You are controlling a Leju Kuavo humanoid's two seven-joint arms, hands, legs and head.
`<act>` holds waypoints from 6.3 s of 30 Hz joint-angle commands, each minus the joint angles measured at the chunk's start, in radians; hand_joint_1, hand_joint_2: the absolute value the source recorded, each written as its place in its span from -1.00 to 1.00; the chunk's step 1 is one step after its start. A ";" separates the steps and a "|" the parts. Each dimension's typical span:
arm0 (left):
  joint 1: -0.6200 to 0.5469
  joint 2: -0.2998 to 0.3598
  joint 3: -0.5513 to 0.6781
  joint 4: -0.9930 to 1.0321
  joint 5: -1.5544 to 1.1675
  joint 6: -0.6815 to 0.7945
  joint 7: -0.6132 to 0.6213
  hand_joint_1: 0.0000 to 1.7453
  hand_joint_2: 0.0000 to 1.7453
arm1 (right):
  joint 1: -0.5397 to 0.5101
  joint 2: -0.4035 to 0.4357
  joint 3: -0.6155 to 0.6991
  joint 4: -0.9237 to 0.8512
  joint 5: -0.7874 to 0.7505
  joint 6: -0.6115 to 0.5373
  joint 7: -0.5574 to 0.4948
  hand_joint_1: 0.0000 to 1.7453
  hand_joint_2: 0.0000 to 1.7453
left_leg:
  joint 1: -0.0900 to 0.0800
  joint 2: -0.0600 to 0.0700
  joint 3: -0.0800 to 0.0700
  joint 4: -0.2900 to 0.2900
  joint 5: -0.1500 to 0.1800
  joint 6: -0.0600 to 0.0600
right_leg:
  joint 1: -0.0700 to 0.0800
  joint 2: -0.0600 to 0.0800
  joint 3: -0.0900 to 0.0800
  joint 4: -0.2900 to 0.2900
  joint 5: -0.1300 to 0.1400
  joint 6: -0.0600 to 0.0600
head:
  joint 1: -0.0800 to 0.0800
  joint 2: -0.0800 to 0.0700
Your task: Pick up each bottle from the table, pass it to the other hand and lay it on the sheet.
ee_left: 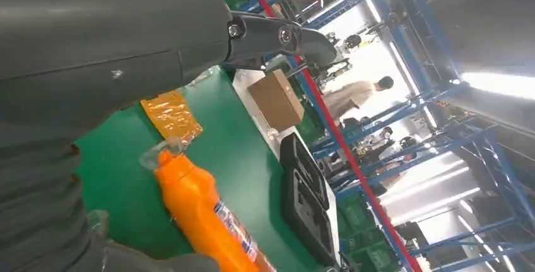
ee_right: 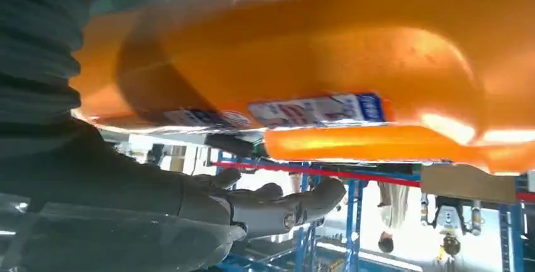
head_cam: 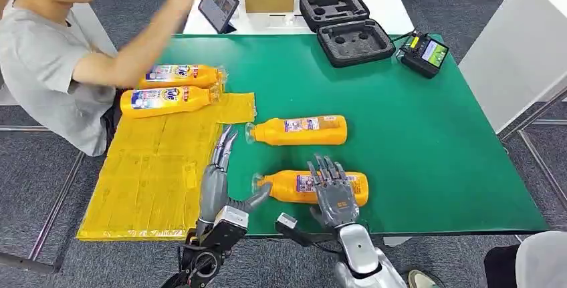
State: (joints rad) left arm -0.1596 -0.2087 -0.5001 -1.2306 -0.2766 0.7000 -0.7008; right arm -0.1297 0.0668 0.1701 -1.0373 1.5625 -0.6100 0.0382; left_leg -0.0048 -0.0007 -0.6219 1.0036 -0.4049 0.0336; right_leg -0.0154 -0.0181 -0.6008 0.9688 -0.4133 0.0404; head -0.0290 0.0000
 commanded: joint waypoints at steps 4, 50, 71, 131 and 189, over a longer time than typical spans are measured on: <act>-0.018 0.031 -0.026 0.038 0.006 -0.002 0.003 -1.00 1.00 | -0.019 -0.044 0.022 0.061 0.008 -0.005 0.056 -1.00 1.00 | 0.001 0.000 0.004 -0.001 -0.001 -0.002 | 0.001 0.001 0.004 -0.001 -0.001 -0.001 | 0.000 0.000; -0.114 0.015 -0.108 0.159 0.041 -0.002 0.003 -1.00 1.00 | -0.107 -0.030 -0.198 0.375 -0.168 0.104 -0.118 0.70 1.00 | 0.001 0.004 0.019 -0.001 -0.004 -0.002 | 0.001 0.003 0.009 -0.003 -0.001 -0.004 | 0.000 0.000; -0.124 0.003 -0.131 0.174 0.061 -0.002 0.003 -1.00 1.00 | -0.114 -0.040 -0.210 0.425 -0.141 0.086 -0.096 -1.00 1.00 | 0.001 0.003 0.023 -0.002 -0.005 0.000 | 0.001 0.003 0.020 -0.004 -0.001 -0.002 | 0.000 0.000; 0.059 -0.140 0.307 -0.267 0.180 -0.002 0.003 -1.00 1.00 | -0.114 0.010 -0.303 0.369 -0.705 0.116 -0.572 1.00 1.00 | 0.004 0.015 0.042 -0.001 -0.020 -0.003 | 0.004 0.017 0.036 -0.004 -0.011 -0.003 | 0.000 0.000; -0.184 -0.101 -0.105 0.353 0.850 -0.230 0.048 -1.00 1.00 | -0.157 0.132 -0.179 0.323 -0.788 -0.088 -0.670 1.00 1.00 | 0.002 0.013 0.021 0.000 -0.019 -0.001 | 0.002 0.015 0.019 -0.002 -0.011 -0.003 | 0.000 0.000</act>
State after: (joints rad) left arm -0.2717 -0.3113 -0.6126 -0.9613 0.5634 0.4345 -0.6276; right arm -0.2430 0.1385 0.0435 -0.7931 0.7173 -0.6909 -0.6294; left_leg -0.0041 0.0119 -0.6035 1.0037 -0.4226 0.0346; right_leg -0.0142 -0.0044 -0.5850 0.9673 -0.4240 0.0394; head -0.0290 0.0000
